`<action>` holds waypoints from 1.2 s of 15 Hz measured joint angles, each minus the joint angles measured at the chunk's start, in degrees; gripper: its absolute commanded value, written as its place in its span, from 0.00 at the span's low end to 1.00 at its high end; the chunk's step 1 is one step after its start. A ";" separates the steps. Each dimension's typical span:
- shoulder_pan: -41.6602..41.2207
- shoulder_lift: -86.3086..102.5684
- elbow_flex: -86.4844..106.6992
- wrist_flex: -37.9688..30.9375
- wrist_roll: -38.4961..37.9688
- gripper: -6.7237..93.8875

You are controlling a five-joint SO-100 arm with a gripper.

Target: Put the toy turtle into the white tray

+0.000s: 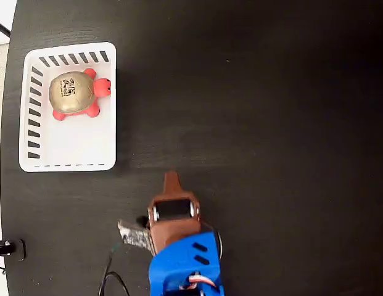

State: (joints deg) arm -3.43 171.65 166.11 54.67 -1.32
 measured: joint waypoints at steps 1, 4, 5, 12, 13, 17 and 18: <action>-0.26 3.69 1.32 2.29 0.18 0.07; -0.53 9.67 1.85 8.53 1.05 0.07; -1.05 11.43 1.85 10.46 1.05 0.07; -1.23 13.97 1.85 17.23 2.11 0.07; -1.23 13.97 1.85 17.23 2.11 0.07; -1.23 13.97 1.85 17.23 2.11 0.07; -1.23 13.97 1.85 17.23 2.11 0.07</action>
State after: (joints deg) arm -4.66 185.62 167.96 71.89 0.79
